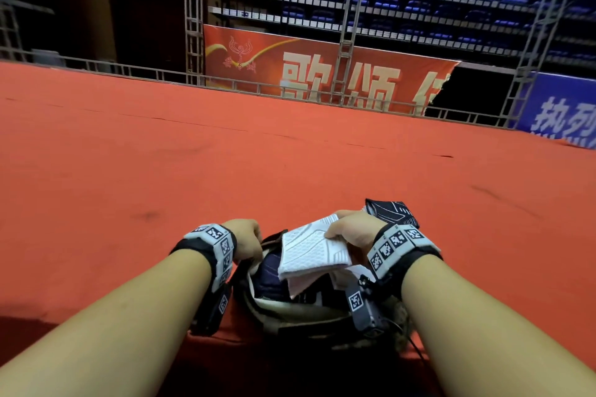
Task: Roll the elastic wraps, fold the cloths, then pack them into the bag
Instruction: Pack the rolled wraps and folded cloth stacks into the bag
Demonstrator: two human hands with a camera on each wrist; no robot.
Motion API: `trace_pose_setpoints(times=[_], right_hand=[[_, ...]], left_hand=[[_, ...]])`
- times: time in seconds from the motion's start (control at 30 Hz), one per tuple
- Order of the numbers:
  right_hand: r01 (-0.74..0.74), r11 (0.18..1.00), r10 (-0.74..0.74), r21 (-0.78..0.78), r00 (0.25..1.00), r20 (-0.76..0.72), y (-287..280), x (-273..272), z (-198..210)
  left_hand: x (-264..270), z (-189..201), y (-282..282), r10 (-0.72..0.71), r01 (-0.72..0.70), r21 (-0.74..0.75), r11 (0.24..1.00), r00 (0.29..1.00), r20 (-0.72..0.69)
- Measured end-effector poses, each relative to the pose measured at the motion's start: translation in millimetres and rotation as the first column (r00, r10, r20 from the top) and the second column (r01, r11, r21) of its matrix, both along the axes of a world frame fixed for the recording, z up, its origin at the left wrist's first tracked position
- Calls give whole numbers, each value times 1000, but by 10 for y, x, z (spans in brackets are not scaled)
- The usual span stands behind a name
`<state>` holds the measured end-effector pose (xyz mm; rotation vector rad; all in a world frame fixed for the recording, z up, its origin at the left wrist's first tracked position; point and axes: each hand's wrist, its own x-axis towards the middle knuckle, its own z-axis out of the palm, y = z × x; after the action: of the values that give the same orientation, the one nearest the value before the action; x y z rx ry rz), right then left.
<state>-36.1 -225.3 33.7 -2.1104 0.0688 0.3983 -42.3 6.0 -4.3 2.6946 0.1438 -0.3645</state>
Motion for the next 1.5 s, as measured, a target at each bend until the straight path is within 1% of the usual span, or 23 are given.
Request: trace_pose_setpoints(times=[0.07, 0.1, 0.2, 0.3, 0.4, 0.5, 0.57, 0.67, 0.7, 0.73, 0.77, 0.8, 0.83, 0.87, 0.97, 1.07, 1.13, 1.17, 1.23, 1.3, 1.37, 1.43, 1.5], right_hand=[[6, 999, -6, 48, 1000, -15, 45, -10, 17], [5, 998, -4, 67, 1000, -16, 64, 6, 17], [24, 990, -22, 136, 1000, -11, 130, 43, 23], [35, 987, -36, 155, 999, -2, 146, 103, 34], [50, 982, -49, 181, 999, -11, 110, 143, 13], [71, 974, -70, 213, 997, -8, 90, 156, -16], [73, 949, -78, 308, 997, 3, 103, 145, -38], [61, 838, -57, 542, 998, -25, 162, 157, -101], [48, 835, -40, 548, 999, -26, 188, 151, -121], [17, 879, -17, 476, 1000, -5, 208, 126, -136], [-26, 951, 13, 308, 999, 42, 217, 116, -163], [-63, 993, 54, 100, 994, 90, 224, 98, -190], [-82, 992, 95, -96, 986, 139, 233, 99, -226], [-87, 969, 129, -232, 977, 171, 241, 97, -253], [-87, 902, 191, -423, 959, 208, 303, 114, -305], [-50, 749, 323, -661, 898, 299, 339, 117, -357], [-88, 742, 425, -665, 828, 365, 372, 58, -335], [-148, 732, 489, -665, 794, 361, 396, 30, -330], [-261, 662, 604, -703, 741, 293, 467, -43, -324], [-318, 606, 658, -730, 715, 235, 521, -107, -358], [-350, 586, 679, -731, 705, 206, 539, -143, -425], [-389, 578, 693, -717, 698, 180, 529, -167, -463], [-421, 591, 695, -688, 699, 170, 500, -187, -457]], left_hand=[[5, -57, 36, 4, -5, -5, 1000, 999, -51], [17, -67, 51, 5, -6, -17, 1000, 999, -48], [36, -23, 75, 26, -25, -47, 999, 1000, 12], [73, 73, 92, 55, -47, -117, 992, 996, 63], [122, 159, 98, 85, -73, -191, 979, 995, 54], [144, 207, 95, 86, -74, -205, 976, 995, 54], [163, 191, 107, 93, -83, -228, 970, 995, 33], [157, 156, 130, 87, -88, -286, 954, 996, -15], [146, 150, 133, 83, -88, -299, 950, 996, -29], [141, 127, 134, 85, -93, -318, 944, 996, -40], [122, 111, 131, 93, -104, -344, 933, 994, -50], [98, 95, 124, 103, -119, -374, 920, 993, -60], [81, 66, 117, 113, -132, -393, 910, 991, -70], [77, 43, 114, 115, -137, -390, 910, 990, -79], [60, -9, 108, 100, -129, -334, 934, 990, -101], [45, -15, 114, 103, -137, -308, 942, 987, -124], [44, -14, 139, 105, -150, -267, 952, 979, -176], [8, 11, 143, 90, -145, -241, 960, 971, -223], [-73, 59, 139, 52, -115, -200, 973, 954, -296], [-153, 57, 139, 42, -119, -182, 976, 924, -380], [-206, 3, 182, 15, -109, -191, 976, 899, -437], [-220, -66, 214, 9, -113, -230, 967, 912, -410], [-208, -111, 203, 42, -146, -304, 942, 945, -325]])
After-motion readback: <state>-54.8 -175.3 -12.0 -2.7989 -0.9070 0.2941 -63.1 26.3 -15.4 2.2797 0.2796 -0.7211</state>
